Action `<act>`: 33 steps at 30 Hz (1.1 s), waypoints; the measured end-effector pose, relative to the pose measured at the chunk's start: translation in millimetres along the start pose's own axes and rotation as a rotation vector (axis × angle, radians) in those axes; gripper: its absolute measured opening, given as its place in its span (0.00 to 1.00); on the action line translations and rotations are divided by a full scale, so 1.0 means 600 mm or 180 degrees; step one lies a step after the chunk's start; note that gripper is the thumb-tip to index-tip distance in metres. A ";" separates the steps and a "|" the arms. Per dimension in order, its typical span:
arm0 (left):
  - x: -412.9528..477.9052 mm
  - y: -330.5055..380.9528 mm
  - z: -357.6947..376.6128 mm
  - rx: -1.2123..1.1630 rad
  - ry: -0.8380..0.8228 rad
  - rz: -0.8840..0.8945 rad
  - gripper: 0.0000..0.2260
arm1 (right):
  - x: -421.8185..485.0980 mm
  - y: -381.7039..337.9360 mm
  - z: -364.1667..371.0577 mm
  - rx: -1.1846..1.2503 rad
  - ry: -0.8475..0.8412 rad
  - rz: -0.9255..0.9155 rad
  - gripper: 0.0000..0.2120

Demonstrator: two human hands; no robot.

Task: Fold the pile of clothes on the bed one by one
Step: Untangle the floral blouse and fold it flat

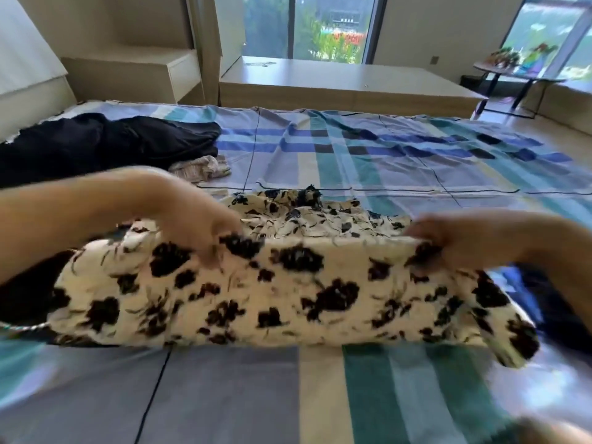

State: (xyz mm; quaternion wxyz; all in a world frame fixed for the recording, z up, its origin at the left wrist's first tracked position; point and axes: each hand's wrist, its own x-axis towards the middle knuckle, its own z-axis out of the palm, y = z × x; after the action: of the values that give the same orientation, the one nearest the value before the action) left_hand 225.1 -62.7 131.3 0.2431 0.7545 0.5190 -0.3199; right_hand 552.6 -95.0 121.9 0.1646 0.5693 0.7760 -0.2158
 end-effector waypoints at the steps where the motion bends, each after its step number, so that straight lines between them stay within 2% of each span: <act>1: 0.014 -0.011 -0.039 -0.0143 0.0228 -0.0076 0.11 | 0.024 0.008 -0.032 0.0008 0.0163 0.0071 0.09; 3: 0.049 -0.032 -0.114 -0.0315 0.0797 -0.0183 0.10 | 0.083 0.027 -0.091 0.0157 0.0453 0.0243 0.07; 5: 0.079 -0.044 -0.163 -0.0148 0.1490 -0.0350 0.09 | 0.143 0.046 -0.127 0.0203 0.0968 0.0427 0.04; 8: 0.129 -0.040 -0.177 0.0258 0.2480 -0.0540 0.18 | 0.215 0.060 -0.118 -0.0317 0.2257 0.0720 0.17; 10: 0.179 -0.026 -0.139 0.0382 0.2660 -0.0470 0.23 | 0.248 0.050 -0.067 -0.0147 0.2736 0.0537 0.23; 11: 0.211 -0.019 -0.107 0.0398 0.2586 -0.0349 0.25 | 0.262 0.040 -0.031 0.0025 0.2708 0.0326 0.24; 13: 0.274 -0.007 -0.030 0.0441 0.2319 -0.0055 0.29 | 0.287 0.017 0.051 0.0367 0.2178 -0.0047 0.27; 16: 0.347 -0.013 0.075 0.0089 0.2035 0.0063 0.35 | 0.318 0.032 0.154 0.0365 0.1506 0.0036 0.31; 20: 0.388 -0.046 0.161 -0.0382 0.2325 0.0177 0.40 | 0.329 0.121 0.220 0.0598 0.1503 0.0620 0.36; 24: 0.400 -0.097 0.171 -0.0473 0.2545 -0.0067 0.45 | 0.305 0.186 0.238 0.0236 0.1498 0.1044 0.40; 27: 0.392 -0.135 0.179 -0.0460 0.2523 -0.0420 0.47 | 0.289 0.188 0.234 0.0272 0.1392 0.1222 0.41; 30: 0.370 -0.158 0.186 -0.0476 0.2401 -0.0562 0.49 | 0.265 0.166 0.224 0.0514 0.1187 0.1487 0.38; 33: 0.345 -0.142 0.177 -0.0709 0.2405 -0.0565 0.54 | 0.228 0.130 0.192 0.0715 0.1364 0.1623 0.41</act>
State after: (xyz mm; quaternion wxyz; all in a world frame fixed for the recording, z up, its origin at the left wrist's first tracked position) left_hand 173.7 22.3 -95.5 0.0869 0.7402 0.6665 0.0184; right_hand 587.7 -23.6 -56.4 -0.0170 0.7917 0.5972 -0.1275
